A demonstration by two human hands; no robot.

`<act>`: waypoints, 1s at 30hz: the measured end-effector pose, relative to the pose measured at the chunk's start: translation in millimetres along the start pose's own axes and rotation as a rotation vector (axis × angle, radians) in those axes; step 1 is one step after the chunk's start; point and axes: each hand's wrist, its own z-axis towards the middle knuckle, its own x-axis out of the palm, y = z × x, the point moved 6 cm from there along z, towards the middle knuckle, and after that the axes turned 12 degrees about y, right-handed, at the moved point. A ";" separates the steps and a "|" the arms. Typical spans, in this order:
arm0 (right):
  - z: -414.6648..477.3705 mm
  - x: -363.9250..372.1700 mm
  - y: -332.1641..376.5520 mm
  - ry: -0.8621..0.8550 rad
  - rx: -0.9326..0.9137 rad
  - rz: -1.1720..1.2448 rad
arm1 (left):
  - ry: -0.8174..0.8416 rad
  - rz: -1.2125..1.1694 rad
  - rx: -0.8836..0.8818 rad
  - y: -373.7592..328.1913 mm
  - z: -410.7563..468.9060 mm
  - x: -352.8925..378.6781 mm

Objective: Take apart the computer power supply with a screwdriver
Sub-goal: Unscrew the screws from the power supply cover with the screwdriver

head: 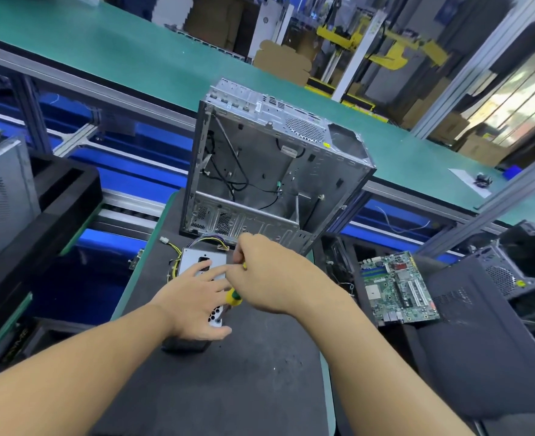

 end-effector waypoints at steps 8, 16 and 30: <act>5.7 2.7 6.1 0.019 -0.011 -0.081 | 0.035 0.024 0.006 0.0 -0.9 2.8; 2.3 2.2 2.5 -0.035 0.037 -0.051 | 0.216 -0.024 -0.031 3.9 1.6 11.2; -1.6 2.8 2.9 0.027 0.022 -0.034 | 0.159 -0.019 -0.005 4.9 1.1 10.8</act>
